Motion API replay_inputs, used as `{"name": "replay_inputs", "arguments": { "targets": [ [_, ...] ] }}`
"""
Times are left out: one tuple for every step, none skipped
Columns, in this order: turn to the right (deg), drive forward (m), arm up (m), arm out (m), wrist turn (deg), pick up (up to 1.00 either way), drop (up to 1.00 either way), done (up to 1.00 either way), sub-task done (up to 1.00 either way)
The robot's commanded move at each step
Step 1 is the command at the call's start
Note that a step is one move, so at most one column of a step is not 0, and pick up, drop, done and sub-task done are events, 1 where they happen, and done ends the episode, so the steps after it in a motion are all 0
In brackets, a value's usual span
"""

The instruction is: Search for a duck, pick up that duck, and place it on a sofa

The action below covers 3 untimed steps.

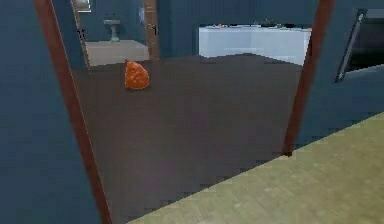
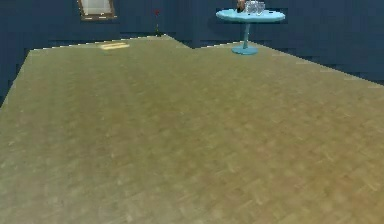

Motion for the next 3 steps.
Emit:
{"name": "replay_inputs", "arguments": {
  "targets": [
    [0.0, 0.5, 0.0, 0.0, 0.0, 0.0, 0.0, 0.0, 0.0],
    [-9.0, 0.0, 0.0, 0.0, 0.0, 0.0, 0.0, 0.0, 0.0],
    [0.0, 1.0, 0.0, 0.0, 0.0, 0.0, 0.0, 0.0, 0.0]
  ]
}}
